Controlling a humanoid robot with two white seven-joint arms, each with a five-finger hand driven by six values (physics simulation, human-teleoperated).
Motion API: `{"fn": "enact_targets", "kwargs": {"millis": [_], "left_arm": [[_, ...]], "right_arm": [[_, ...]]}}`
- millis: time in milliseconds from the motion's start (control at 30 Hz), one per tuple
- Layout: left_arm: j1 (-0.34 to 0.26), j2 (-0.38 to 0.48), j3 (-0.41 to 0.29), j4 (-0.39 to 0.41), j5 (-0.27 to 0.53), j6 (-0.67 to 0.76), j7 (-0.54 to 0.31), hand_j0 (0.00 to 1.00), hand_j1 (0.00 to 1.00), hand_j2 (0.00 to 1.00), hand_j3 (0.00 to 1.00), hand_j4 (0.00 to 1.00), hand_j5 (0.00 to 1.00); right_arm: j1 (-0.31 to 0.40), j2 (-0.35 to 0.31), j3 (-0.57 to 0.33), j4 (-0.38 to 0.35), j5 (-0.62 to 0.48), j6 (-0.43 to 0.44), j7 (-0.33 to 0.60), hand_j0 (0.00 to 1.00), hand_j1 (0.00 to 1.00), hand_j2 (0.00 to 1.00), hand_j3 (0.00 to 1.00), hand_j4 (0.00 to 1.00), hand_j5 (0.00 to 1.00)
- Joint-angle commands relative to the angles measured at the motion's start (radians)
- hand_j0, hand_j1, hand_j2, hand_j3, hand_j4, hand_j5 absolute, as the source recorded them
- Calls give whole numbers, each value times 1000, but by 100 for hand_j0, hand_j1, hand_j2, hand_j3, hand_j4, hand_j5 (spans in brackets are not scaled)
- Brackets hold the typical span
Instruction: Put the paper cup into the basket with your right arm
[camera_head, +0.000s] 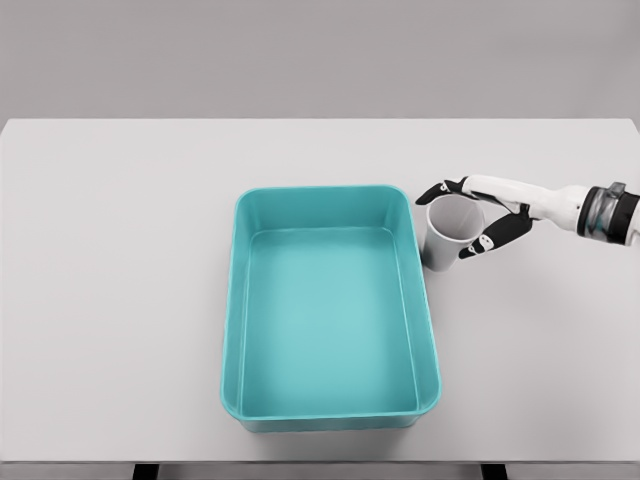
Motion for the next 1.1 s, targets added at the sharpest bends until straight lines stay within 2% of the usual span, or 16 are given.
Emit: {"fn": "enact_targets", "kwargs": {"millis": [0,367,667,767,833,1067], "left_arm": [[0,0,0,1,0,0,1,100,100,100,100,100,100],[0,0,0,1,0,0,0,100,100,100,100,100,100],[0,0,0,-1,0,0,0,100,100,100,100,100,100],[0,0,0,1,0,0,0,100,100,100,100,100,100],[0,0,0,1,0,0,0,100,100,100,100,100,100],[0,0,0,0,0,0,0,100,100,100,100,100,100]], "right_arm": [[0,-2,-3,0,-7,-15,0,76,76,76,76,76,76],[2,-13,-50,20,-7,-31,0,76,76,76,76,76,76],[8,-19,-118,5,-7,-35,0,76,76,76,76,76,76],[6,-18,-124,-23,-7,-37,0,75,75,75,75,75,75],[6,-16,-129,-29,-7,-37,0,70,70,70,70,70,70],[5,-10,-152,-129,-1,-37,0,70,70,70,70,70,70]]}}
